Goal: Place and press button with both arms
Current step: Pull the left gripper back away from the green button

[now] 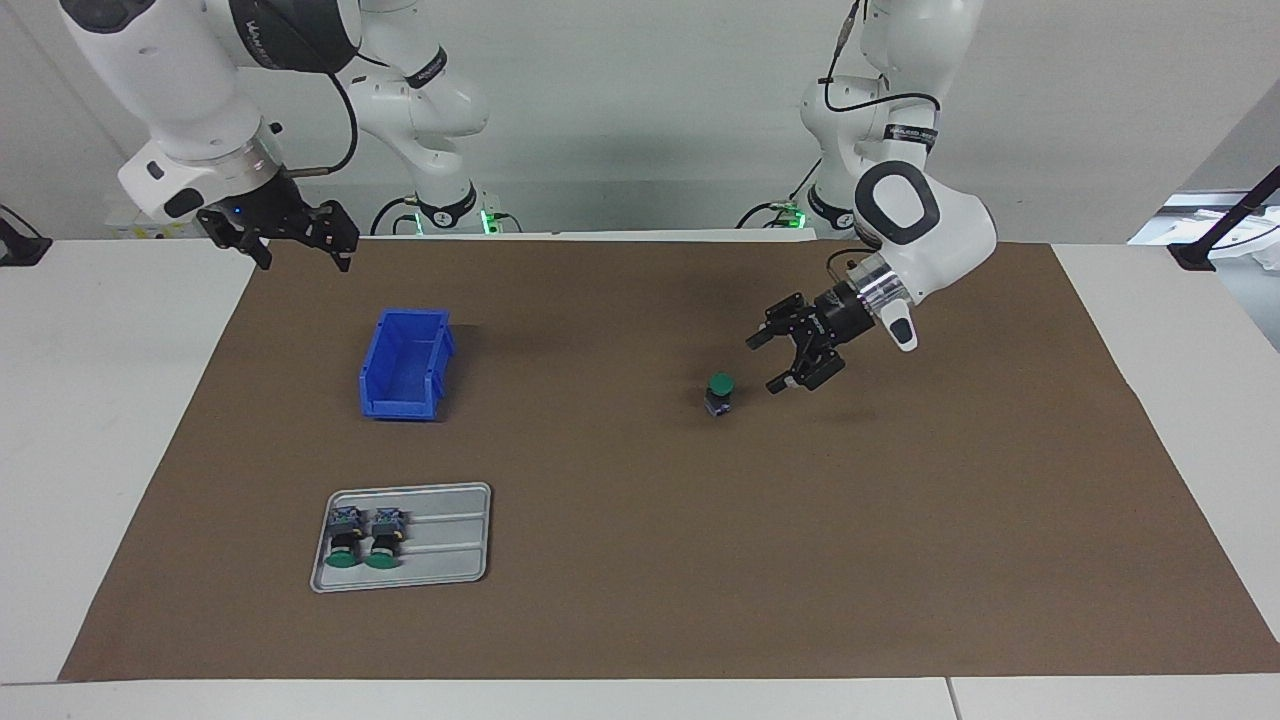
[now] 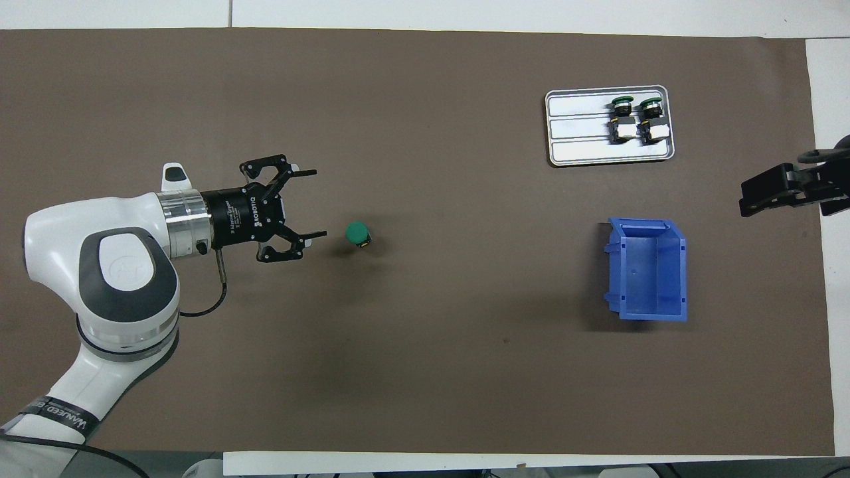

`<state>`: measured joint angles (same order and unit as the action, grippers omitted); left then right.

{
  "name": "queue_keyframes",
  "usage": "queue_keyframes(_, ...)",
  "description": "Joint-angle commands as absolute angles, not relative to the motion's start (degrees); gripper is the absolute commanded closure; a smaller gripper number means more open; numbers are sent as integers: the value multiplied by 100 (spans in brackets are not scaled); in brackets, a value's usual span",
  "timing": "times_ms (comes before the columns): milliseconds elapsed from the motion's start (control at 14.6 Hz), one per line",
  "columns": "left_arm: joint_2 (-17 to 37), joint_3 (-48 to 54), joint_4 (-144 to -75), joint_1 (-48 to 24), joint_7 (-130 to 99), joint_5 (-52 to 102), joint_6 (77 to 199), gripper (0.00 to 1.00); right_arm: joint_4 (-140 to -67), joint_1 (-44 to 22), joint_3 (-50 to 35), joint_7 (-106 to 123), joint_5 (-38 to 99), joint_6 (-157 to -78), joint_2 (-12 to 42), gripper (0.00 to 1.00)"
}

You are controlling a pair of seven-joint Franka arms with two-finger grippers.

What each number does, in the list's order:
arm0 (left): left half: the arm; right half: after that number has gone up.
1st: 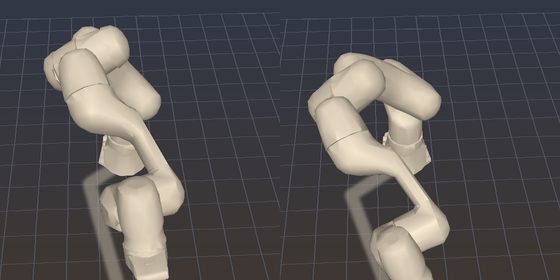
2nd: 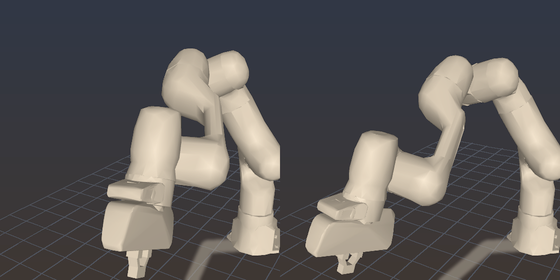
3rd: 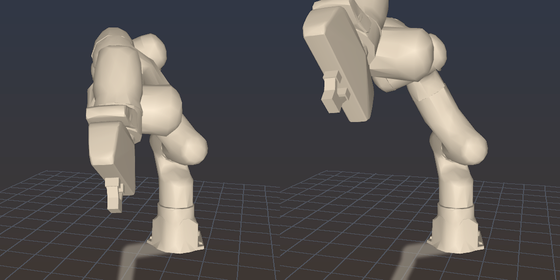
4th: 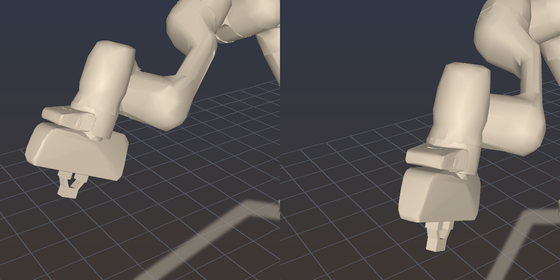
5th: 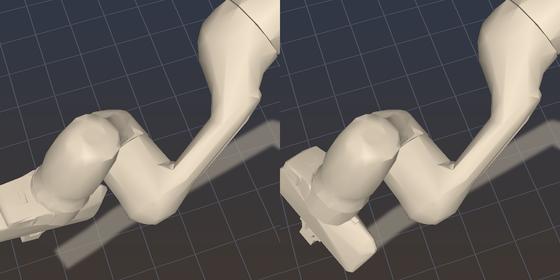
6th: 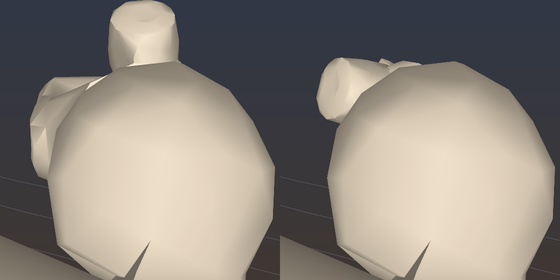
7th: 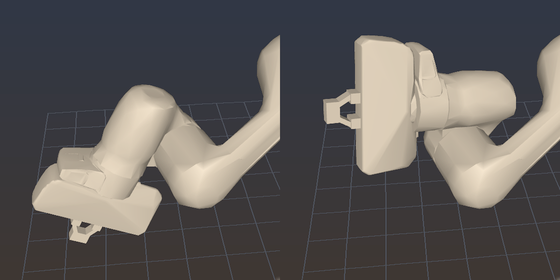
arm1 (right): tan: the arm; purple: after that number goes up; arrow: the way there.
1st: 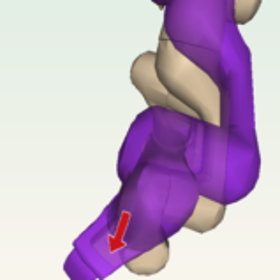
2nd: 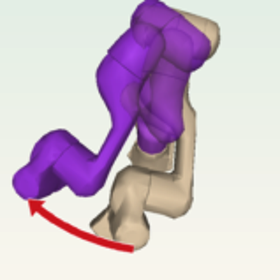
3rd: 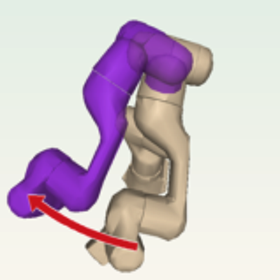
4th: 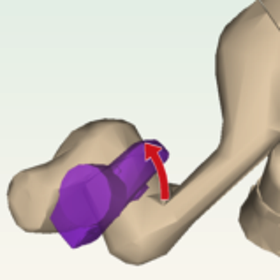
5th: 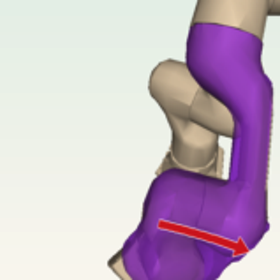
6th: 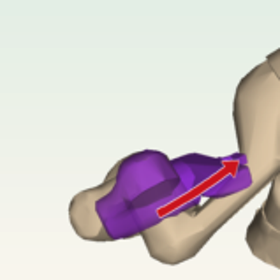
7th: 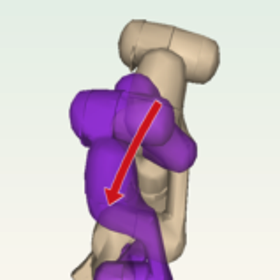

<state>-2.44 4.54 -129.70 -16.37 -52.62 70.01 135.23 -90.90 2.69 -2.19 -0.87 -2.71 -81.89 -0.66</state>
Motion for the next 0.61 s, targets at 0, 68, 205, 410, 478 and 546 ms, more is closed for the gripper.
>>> queue_keyframes(0, -422, 457, -12877, -1547, -5493, 6024, 13229, 0, -9246, 316, -246, 26, -264, -8244, -193, 1)
queue_keyframes(68, -422, 457, -12772, -1477, -5528, 5664, 13045, 0, -9246, 316, -237, 26, -264, -8244, -193, 1)
queue_keyframes(205, -378, 466, -12465, -1380, -5528, 4960, 12667, 0, -9246, 325, -237, 26, -264, -8244, -193, 1)
queue_keyframes(410, -308, 457, -12086, -1301, -5528, 4194, 12297, 0, -9246, 316, -246, 26, -264, -8244, -193, 1)
queue_keyframes(478, -290, 457, -12015, -1257, -5520, 4053, 12270, 0, -9237, 316, -237, 26, -264, -8244, -193, 1)
queue_keyframes(546, -212, 457, -11936, -1292, -5511, 3739, 12270, 0, -9246, 316, -246, 18, -264, -8244, -193, 1)
